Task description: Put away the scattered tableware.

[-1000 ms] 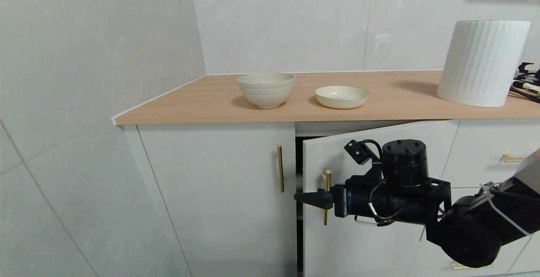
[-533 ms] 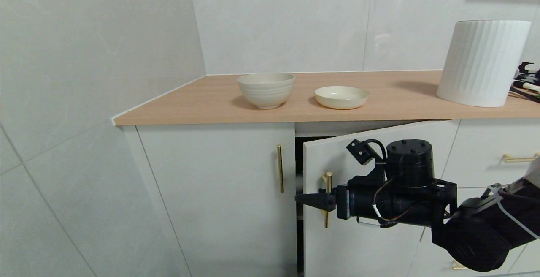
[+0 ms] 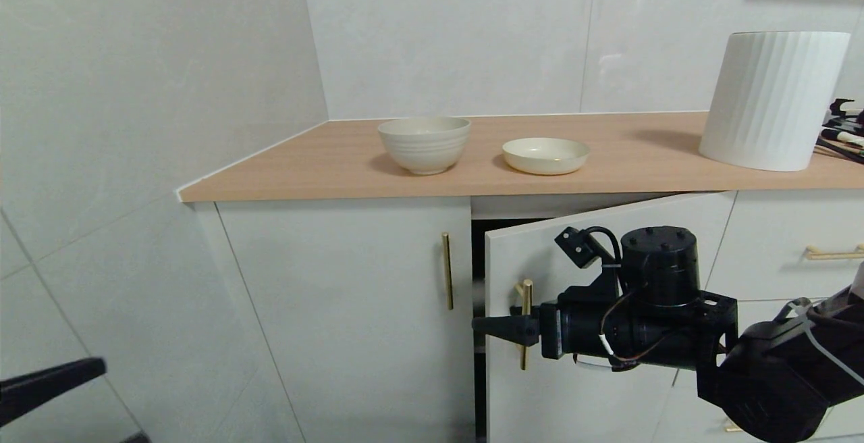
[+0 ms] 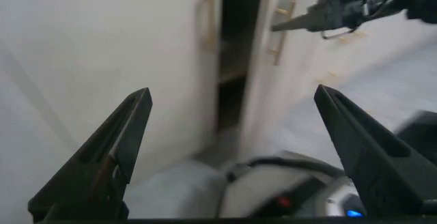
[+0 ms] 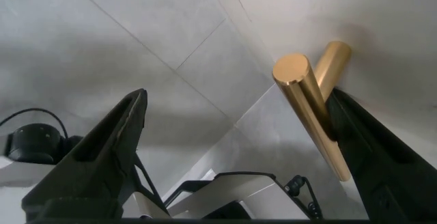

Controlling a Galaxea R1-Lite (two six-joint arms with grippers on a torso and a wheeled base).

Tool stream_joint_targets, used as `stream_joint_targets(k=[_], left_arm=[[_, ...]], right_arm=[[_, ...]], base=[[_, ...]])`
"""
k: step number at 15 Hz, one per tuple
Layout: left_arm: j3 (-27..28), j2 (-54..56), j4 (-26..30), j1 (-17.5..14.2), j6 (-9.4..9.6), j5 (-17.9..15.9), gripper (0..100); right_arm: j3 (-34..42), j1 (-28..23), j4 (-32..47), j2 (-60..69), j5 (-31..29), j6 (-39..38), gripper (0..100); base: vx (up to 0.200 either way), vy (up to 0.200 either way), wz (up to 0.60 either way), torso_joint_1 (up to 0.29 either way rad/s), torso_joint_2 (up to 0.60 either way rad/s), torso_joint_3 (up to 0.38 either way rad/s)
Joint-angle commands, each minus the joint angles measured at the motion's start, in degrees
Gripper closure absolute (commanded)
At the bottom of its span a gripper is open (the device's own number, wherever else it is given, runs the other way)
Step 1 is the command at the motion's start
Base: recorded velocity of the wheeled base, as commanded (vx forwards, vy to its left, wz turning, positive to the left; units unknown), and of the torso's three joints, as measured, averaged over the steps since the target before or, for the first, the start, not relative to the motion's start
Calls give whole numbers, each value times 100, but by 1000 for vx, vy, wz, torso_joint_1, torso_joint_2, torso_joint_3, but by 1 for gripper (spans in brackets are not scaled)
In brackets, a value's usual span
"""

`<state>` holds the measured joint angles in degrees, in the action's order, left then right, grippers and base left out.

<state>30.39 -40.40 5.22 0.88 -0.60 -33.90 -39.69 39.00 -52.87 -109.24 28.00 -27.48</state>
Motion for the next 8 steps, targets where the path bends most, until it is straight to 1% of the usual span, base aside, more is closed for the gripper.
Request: stream_joint_targets(k=[1, 2, 3, 4, 5, 6, 8], left_arm=[[617, -3000, -1190, 466, -46, -591, 0], [608, -3554, -1682, 686, -107, -574, 0], [608, -3694, -1823, 747, -125, -574, 0], [608, -4433, -2552, 984, -336, -574, 0], [600, -4758, -2939, 1116, -503, -574, 0], [556, -5039, -3290, 1266, -722, -574, 0], [380, -5461, -3677, 1477, -977, -582, 0]], right_arm=[[5, 126, -13, 43, 30, -3, 0], [5, 126, -13, 52, 21, -3, 0], [5, 126, -13, 52, 30, -3, 0], [5, 161, -13, 52, 21, -3, 0], [14, 170, -13, 61, 21, -3, 0], [49, 170, -13, 61, 21, -3, 0], [49, 178, -13, 61, 21, -3, 0]], base=[[0, 0, 0, 0, 0, 0], [0, 0, 0, 0, 0, 0], [0, 0, 0, 0, 0, 0], [0, 0, 0, 0, 0, 0], [0, 0, 0, 0, 0, 0], [0, 0, 0, 0, 0, 0], [0, 0, 0, 0, 0, 0]])
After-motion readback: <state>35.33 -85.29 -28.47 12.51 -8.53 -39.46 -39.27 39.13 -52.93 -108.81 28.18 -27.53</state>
